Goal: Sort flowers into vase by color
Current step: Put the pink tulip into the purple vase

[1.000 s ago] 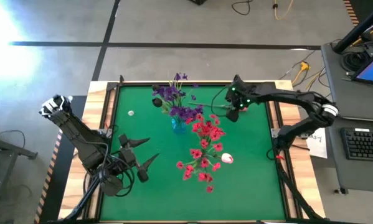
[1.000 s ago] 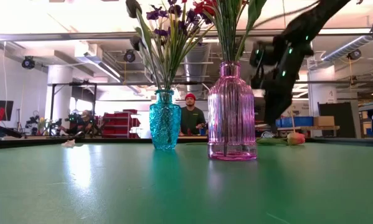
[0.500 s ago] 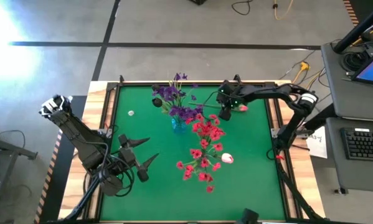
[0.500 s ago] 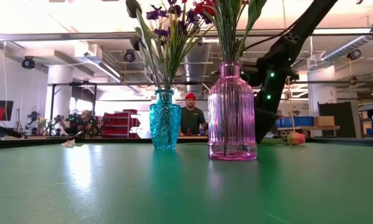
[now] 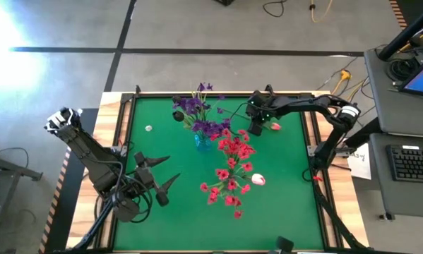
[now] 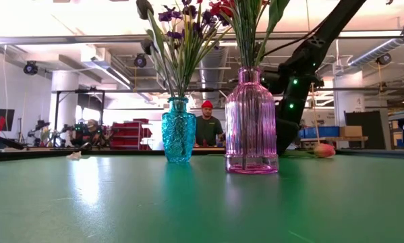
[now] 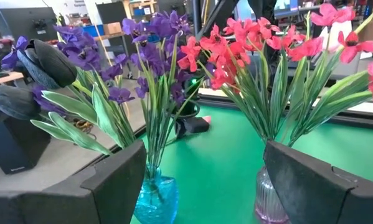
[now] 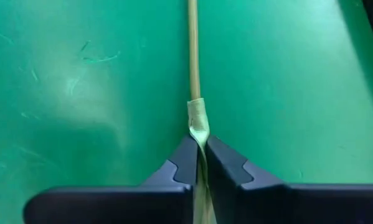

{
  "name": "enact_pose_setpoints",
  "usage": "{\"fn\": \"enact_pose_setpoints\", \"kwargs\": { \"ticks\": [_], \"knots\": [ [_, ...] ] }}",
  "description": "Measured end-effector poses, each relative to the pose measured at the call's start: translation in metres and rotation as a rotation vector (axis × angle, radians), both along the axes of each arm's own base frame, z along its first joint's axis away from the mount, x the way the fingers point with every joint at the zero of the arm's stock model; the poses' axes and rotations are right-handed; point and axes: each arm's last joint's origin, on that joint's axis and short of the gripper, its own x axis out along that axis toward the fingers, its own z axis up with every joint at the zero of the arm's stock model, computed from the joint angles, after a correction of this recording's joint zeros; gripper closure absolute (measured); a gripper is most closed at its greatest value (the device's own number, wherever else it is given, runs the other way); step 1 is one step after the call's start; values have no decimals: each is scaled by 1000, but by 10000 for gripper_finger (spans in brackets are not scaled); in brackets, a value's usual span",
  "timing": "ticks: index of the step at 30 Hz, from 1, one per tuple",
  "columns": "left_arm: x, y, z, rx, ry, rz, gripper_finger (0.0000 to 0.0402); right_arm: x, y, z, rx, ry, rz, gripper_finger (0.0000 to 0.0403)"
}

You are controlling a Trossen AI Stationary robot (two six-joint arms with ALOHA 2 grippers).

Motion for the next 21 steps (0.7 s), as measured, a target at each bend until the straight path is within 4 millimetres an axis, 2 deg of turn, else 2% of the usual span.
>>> {"fn": "enact_pose_setpoints", "kwargs": {
  "ticks": [4,8,15,21],
  "knots": [
    [1,-1,3,-19,-18,1,95,-3,2,15,-36,-30,-18,388],
    [3,-3,20,-15,-21,-11,95,-9,6,47,-114,-114,-56,389],
    [7,-3,69,66,1,-25,95,-27,24,129,-258,-367,-112,390],
    [17,5,101,127,35,-27,95,-43,60,196,-373,-555,-27,390]
  ]
}}
